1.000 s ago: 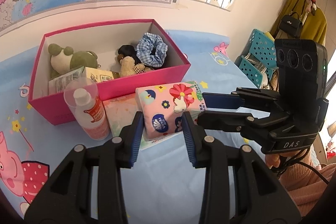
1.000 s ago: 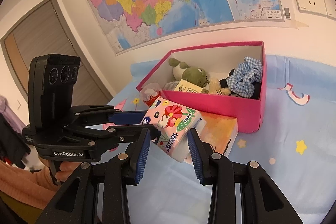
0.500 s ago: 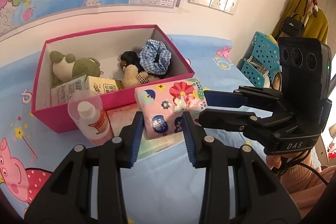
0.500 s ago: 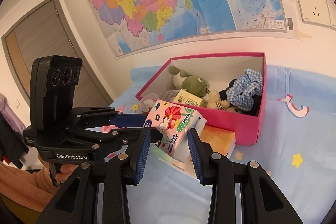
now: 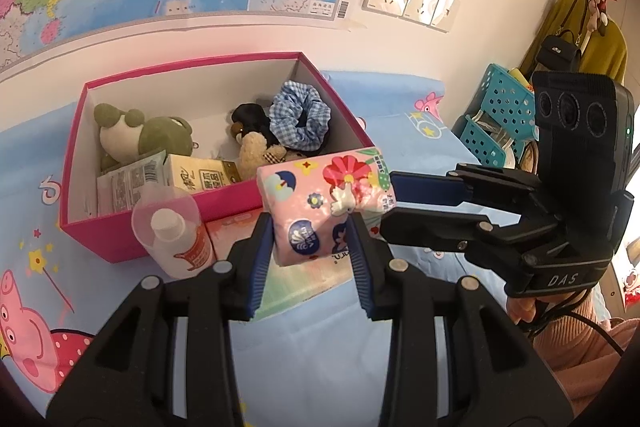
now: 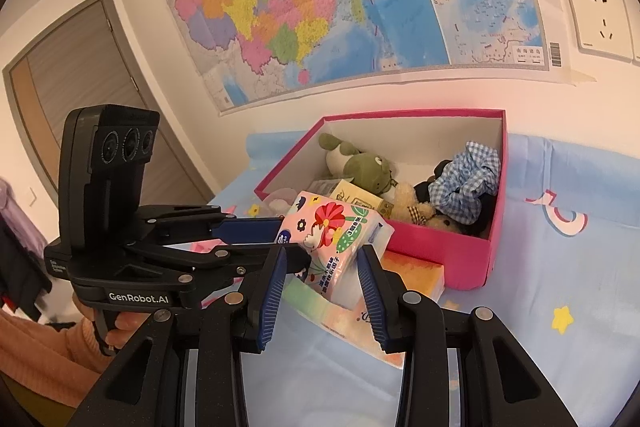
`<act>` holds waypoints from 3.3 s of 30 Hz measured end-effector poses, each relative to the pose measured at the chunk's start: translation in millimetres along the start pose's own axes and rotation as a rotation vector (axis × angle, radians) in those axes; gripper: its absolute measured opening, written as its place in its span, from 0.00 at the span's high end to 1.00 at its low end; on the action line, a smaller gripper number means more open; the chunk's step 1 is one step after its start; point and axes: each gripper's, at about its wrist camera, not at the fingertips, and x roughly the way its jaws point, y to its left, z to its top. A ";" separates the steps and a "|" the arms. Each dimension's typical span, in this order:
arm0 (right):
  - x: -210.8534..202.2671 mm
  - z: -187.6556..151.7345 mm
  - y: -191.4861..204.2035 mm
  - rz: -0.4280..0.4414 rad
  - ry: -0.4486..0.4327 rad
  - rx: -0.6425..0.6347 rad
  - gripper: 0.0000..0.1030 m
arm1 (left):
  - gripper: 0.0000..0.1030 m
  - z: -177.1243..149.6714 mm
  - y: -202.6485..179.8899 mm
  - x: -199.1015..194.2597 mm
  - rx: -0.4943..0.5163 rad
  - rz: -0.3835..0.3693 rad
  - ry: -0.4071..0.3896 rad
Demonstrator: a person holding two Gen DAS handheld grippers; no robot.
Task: Organize soft objects
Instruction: 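Carry the floral tissue pack over the pink box with the right gripper, then lower the floral tissue pack into the box and open the right gripper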
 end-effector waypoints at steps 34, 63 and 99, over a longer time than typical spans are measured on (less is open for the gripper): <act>4.5 14.6 -4.9 -0.011 -0.021 -0.015 0.63 | 0.63 18.1 6.6 7.4 0.006 0.020 -0.006; 11.5 26.6 -2.4 -0.016 -0.042 -0.024 0.63 | 0.63 31.3 17.1 9.9 -0.007 0.028 -0.013; 44.0 51.9 -19.8 -0.041 -0.041 0.020 0.63 | 0.63 63.0 41.4 34.8 -0.036 0.113 0.005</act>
